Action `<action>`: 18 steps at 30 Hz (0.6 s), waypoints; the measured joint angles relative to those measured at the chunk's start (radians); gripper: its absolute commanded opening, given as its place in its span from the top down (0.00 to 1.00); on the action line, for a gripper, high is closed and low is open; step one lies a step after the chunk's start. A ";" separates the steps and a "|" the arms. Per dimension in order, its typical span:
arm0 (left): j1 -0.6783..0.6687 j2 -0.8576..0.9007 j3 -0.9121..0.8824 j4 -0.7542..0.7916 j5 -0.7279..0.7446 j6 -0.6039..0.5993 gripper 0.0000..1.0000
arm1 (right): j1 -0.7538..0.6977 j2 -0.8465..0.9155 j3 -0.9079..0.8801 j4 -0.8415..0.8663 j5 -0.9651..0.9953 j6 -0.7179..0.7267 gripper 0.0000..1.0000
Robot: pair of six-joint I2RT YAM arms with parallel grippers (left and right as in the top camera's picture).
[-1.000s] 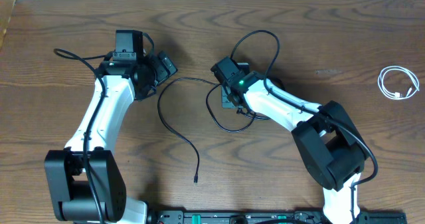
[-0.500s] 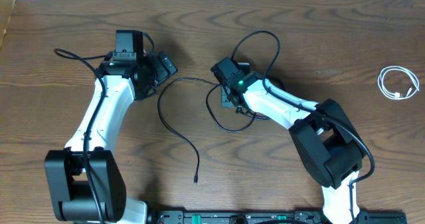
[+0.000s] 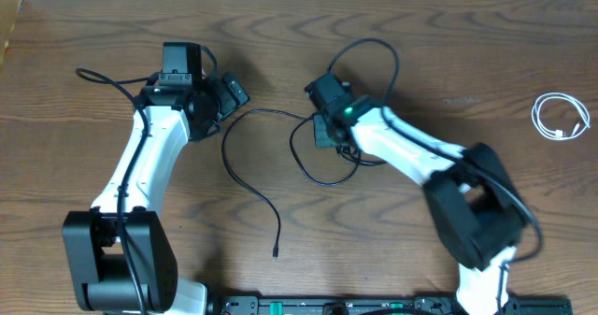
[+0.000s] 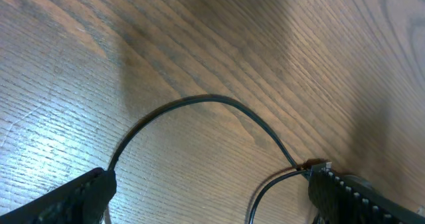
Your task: Untangle cables
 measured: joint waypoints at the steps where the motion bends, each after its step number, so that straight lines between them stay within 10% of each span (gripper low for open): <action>1: 0.000 0.000 0.000 0.000 0.000 0.000 0.02 | -0.007 -0.035 0.000 0.003 -0.014 -0.008 0.99; 18: 0.000 0.000 0.000 0.000 0.000 0.000 0.02 | -0.397 -0.463 -0.002 0.320 -0.689 -0.109 0.99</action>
